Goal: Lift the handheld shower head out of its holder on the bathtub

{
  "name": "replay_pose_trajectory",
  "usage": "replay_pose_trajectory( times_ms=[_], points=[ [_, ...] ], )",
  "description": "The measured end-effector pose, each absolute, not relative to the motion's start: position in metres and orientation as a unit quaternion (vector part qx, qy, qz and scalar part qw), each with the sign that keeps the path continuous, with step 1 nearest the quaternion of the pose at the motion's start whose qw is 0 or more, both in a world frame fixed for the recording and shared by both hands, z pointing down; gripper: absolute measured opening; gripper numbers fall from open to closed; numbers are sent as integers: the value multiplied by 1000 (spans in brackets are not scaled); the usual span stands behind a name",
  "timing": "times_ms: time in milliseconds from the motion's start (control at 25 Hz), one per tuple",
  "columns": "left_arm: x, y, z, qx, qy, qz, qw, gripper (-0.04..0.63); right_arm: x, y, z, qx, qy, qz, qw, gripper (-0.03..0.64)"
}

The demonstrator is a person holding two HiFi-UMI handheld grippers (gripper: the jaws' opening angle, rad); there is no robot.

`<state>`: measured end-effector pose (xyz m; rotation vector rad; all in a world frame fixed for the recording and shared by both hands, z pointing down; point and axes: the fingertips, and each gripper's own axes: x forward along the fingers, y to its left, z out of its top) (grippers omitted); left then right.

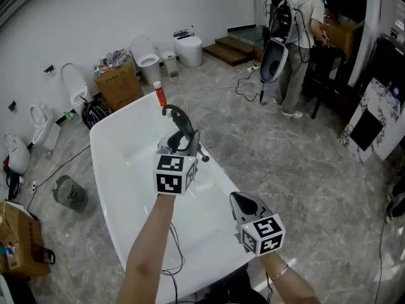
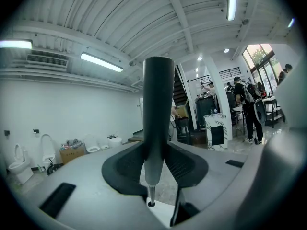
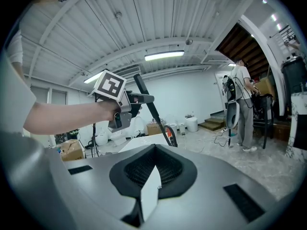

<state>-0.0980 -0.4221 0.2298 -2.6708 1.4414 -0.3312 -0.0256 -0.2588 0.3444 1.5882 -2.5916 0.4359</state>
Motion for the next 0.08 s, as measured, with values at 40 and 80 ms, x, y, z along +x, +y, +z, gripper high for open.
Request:
replay_pose_trajectory(
  times_ms=[40,80],
  points=[
    [-101,-422,230,-874,472,-108,44,149,-28,-259,344,516,-844,142,37,5],
    [-104,-422,230,-874,472,-108,43,149,-31,-258,344,515,-844,141,38,5]
  ],
)
